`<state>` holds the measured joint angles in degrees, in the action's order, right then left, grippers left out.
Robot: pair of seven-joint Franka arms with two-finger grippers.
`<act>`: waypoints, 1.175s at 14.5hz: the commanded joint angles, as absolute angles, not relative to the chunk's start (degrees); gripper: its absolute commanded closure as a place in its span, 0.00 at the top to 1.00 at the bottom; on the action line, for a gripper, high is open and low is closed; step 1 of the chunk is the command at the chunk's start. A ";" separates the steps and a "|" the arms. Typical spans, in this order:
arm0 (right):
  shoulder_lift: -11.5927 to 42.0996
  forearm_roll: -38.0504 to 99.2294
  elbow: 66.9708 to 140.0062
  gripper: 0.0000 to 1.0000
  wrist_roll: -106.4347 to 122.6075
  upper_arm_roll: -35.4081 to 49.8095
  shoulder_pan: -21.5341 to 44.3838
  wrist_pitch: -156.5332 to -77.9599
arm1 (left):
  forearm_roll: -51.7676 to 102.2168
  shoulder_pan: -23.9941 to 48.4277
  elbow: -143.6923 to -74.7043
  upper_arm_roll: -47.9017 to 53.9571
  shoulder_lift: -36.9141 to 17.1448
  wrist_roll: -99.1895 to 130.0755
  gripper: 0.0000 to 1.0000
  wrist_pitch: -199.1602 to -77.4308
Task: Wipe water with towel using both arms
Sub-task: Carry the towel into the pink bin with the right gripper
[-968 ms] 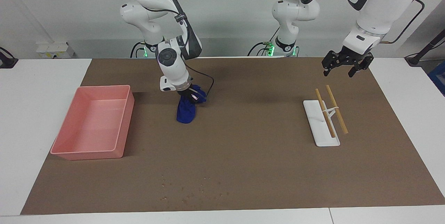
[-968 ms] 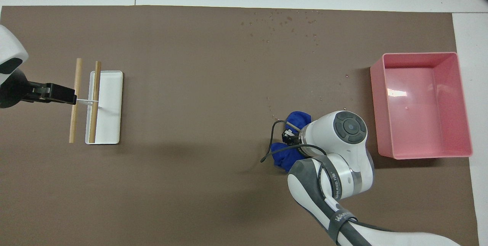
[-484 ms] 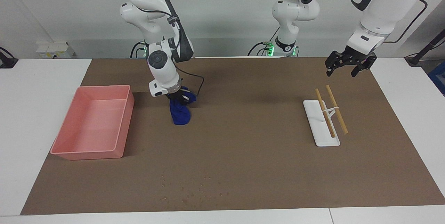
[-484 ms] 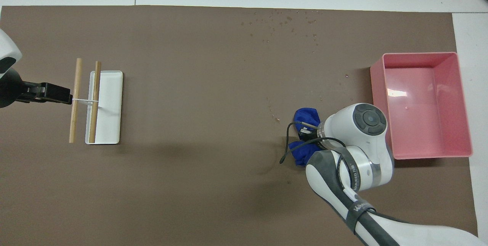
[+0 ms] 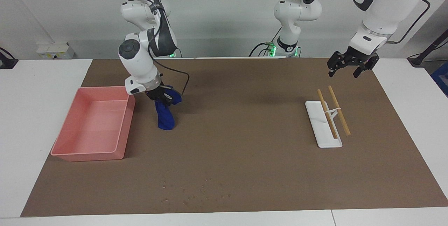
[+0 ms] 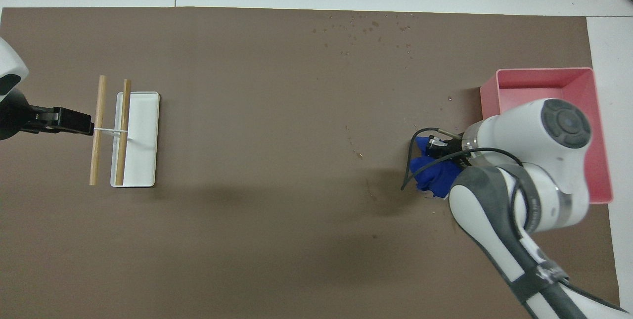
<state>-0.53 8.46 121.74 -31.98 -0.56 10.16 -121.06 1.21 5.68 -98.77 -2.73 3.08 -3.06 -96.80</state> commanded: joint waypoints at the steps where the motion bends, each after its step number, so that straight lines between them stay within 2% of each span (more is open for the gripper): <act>1: -4.04 6.60 115.51 0.00 -30.59 -0.18 5.29 -114.01 | 1.85 5.45 -100.46 -2.72 4.57 -2.72 1.00 -97.29; 5: -3.08 0.54 108.90 0.00 -19.81 -0.44 -2.52 -112.23 | 1.85 5.45 -100.46 -2.72 4.57 -2.72 1.00 -97.29; 10: -2.46 0.62 112.05 0.00 -10.20 -0.53 -11.42 -112.94 | 1.85 5.45 -100.46 -2.64 4.57 -2.72 1.00 -97.29; 14: 6.83 3.50 112.06 0.00 -8.00 -0.44 -16.00 -117.06 | 1.84 5.45 -100.46 -2.64 4.57 -2.72 1.00 -97.29; 17: 9.13 3.78 114.24 0.00 -8.43 -0.44 -15.91 -121.27 | 1.85 5.45 -100.46 -2.64 4.48 -2.72 1.00 -97.29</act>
